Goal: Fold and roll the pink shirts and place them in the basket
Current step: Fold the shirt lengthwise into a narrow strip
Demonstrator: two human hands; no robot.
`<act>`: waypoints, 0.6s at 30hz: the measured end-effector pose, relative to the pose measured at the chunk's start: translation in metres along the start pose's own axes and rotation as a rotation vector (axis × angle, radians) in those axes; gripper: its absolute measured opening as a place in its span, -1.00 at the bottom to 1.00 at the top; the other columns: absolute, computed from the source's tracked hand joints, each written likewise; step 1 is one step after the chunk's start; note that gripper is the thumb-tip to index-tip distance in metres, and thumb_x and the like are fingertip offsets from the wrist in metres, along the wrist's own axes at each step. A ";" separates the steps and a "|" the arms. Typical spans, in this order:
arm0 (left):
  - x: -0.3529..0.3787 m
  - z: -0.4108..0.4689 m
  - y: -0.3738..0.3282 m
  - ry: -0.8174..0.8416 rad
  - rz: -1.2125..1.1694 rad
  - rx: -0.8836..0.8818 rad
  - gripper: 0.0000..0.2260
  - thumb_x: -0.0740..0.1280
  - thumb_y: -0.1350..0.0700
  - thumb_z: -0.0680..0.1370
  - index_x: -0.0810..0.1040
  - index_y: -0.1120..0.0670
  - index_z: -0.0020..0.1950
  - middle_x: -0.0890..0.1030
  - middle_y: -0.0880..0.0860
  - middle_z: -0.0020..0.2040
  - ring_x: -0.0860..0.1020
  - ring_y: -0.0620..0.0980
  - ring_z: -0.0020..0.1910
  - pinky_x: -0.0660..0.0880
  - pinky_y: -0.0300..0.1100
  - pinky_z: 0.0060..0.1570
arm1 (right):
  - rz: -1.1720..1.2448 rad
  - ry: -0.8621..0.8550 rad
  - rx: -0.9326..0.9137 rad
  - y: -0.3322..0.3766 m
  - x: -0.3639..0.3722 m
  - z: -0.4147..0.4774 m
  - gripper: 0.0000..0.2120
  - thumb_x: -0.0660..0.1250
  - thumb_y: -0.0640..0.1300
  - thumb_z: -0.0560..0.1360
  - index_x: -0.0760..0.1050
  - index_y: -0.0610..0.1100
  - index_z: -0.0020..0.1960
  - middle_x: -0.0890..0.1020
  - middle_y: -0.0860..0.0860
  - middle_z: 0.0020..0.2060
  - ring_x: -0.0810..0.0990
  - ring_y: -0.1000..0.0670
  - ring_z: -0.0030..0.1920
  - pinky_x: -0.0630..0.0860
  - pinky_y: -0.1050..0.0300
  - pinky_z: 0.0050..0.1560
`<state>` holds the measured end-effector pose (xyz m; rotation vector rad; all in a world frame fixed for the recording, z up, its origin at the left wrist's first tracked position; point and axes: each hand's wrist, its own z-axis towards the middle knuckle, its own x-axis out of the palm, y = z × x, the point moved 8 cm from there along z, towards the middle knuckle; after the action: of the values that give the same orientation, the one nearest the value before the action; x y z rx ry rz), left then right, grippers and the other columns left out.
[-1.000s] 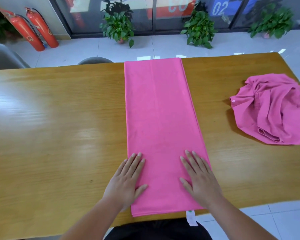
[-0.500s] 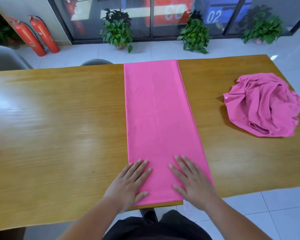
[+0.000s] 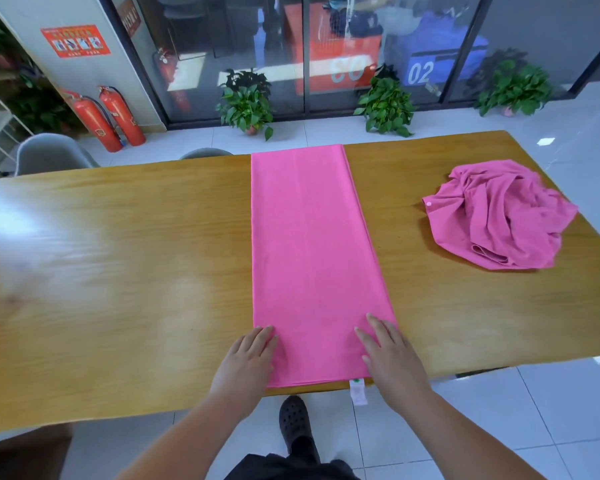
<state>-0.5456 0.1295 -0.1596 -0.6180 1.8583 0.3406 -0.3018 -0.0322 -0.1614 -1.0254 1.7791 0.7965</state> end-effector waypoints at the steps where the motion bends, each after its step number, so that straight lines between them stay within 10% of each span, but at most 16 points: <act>1: -0.001 -0.004 -0.003 -0.004 -0.036 -0.042 -0.39 0.15 0.12 0.73 -0.03 0.11 0.74 -0.14 0.05 0.74 -0.12 0.08 0.72 0.04 0.05 0.67 | 0.051 -0.007 -0.007 0.005 0.001 -0.007 -0.47 0.08 0.15 0.71 0.27 0.09 0.65 0.17 -0.04 0.68 0.20 -0.18 0.64 0.39 -0.22 0.52; 6: -0.003 -0.025 -0.017 0.007 -0.133 -0.130 -0.44 0.04 -0.04 0.76 0.02 0.05 0.75 -0.12 -0.05 0.74 -0.09 -0.05 0.72 0.17 -0.06 0.63 | 0.121 0.027 -0.039 0.010 0.010 -0.036 -0.21 -0.41 0.39 0.52 -0.11 0.20 0.72 -0.27 0.11 0.69 -0.28 -0.04 0.69 -0.05 -0.13 0.69; 18: 0.002 -0.048 -0.018 0.081 -0.212 -0.132 -0.35 0.23 0.00 0.68 0.05 -0.07 0.74 -0.04 -0.16 0.73 0.00 -0.08 0.70 0.24 -0.01 0.62 | 0.164 0.057 0.005 0.009 0.008 -0.056 0.17 -0.69 0.55 0.26 0.04 0.19 0.70 -0.10 0.08 0.72 -0.13 -0.05 0.70 -0.05 -0.05 0.69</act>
<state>-0.5737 0.0898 -0.1427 -0.9229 1.8373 0.3037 -0.3331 -0.0776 -0.1465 -0.9154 1.9319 0.8696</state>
